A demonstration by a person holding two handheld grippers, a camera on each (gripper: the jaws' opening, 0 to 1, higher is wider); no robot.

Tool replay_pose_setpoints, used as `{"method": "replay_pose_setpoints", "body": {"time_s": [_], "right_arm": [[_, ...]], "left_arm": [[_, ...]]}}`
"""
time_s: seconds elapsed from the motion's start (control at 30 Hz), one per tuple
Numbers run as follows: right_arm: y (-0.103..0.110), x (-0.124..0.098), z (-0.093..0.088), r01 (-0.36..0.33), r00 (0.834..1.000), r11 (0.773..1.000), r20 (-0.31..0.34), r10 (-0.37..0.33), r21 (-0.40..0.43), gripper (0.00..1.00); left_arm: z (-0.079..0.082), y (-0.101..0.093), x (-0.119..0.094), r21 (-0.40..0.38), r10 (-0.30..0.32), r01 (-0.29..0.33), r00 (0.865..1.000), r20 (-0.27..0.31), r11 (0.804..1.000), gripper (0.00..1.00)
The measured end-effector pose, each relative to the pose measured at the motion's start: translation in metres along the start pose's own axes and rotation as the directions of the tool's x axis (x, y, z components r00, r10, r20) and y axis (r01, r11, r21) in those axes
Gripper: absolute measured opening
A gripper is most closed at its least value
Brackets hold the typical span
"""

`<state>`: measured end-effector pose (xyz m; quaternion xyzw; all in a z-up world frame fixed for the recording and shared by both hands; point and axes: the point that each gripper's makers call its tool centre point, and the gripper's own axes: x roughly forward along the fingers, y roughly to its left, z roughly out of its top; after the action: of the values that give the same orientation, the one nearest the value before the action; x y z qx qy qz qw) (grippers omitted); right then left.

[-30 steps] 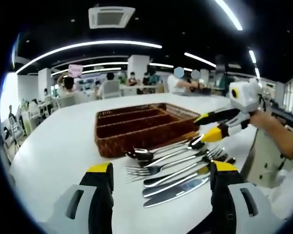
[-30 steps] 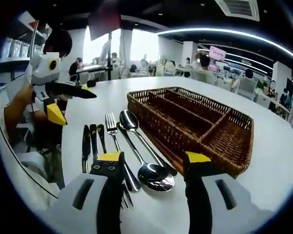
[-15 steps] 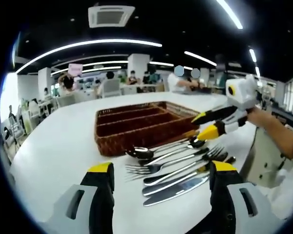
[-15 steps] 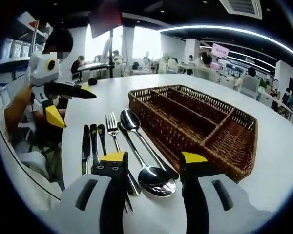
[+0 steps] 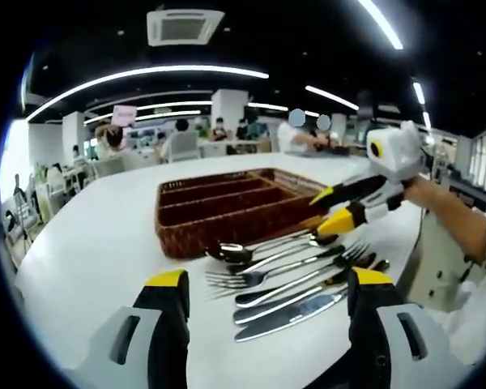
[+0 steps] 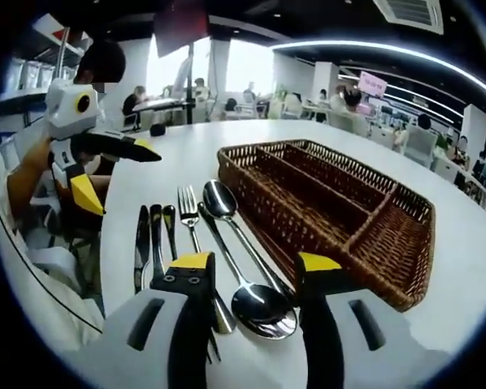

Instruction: Arrange the knives, forks, and spoons in their matching storage slots by inserting each utensil handle-first until every utensil is classified and aligned in the correct compartment

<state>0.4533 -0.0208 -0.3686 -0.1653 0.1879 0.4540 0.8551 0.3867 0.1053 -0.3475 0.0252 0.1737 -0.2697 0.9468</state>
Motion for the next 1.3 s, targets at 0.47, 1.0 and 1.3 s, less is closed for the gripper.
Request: {"method": "replay_pose_setpoints", "body": {"time_s": [0.47,1.0,1.3], "right_arm": [[-0.002,0.013,0.003,-0.026,1.000,1.000,-0.016,0.026,-0.010,0.35],[-0.004,0.026,0.002,-0.050,0.997,0.998,-0.057,0.047,-0.045,0.31],[-0.002,0.035,0.003,-0.071,0.994,0.995,-0.082,0.065,-0.069,0.30]], "left_arm": [[0.002,0.001,0.001,-0.001,-0.003,0.003,1.000,-0.001,1.000,0.80],[-0.001,0.003,0.002,0.004,-0.003,0.003,1.000,-0.015,1.000,0.79],[0.002,0.007,0.000,-0.002,0.005,-0.005,1.000,0.002,1.000,0.78]]}}
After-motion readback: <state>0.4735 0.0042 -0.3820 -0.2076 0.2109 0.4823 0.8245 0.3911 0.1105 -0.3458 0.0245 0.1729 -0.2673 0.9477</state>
